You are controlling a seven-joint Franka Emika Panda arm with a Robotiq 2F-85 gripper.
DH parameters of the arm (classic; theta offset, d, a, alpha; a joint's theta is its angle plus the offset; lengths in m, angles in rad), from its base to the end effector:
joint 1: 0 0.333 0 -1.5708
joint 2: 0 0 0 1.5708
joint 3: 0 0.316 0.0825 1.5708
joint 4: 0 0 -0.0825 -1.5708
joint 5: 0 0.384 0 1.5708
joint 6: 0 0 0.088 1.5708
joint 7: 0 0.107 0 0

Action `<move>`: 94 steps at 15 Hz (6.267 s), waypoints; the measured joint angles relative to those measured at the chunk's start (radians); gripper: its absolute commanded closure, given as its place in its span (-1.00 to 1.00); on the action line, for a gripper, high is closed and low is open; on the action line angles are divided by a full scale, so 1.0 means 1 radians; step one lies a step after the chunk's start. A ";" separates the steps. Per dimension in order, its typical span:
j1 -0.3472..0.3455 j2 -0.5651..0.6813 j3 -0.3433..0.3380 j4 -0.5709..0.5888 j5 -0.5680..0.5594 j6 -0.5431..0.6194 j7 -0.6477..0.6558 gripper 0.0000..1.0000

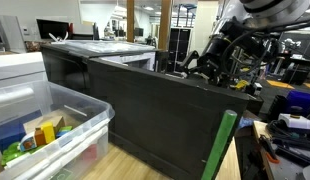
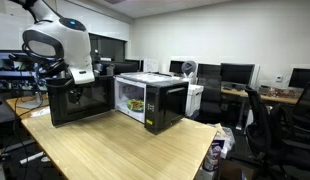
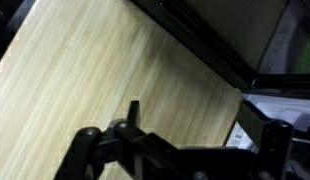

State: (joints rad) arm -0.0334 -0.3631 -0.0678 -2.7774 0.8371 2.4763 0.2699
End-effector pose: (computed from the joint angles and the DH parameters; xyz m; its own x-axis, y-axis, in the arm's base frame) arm 0.3735 -0.0384 0.3233 0.5527 -0.7929 -0.2568 -0.7921 -0.4040 -0.4574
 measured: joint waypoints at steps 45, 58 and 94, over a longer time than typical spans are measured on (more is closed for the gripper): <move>-0.203 0.397 -0.195 0.306 0.430 -0.263 -0.607 -1.00; -0.201 0.048 -0.130 -0.001 1.256 -0.080 -1.433 -1.00; -0.238 0.342 -0.117 0.014 1.431 -0.380 -1.644 -1.00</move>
State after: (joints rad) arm -0.2717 -0.0214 -0.1849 -2.7638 2.2683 2.0964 -1.3737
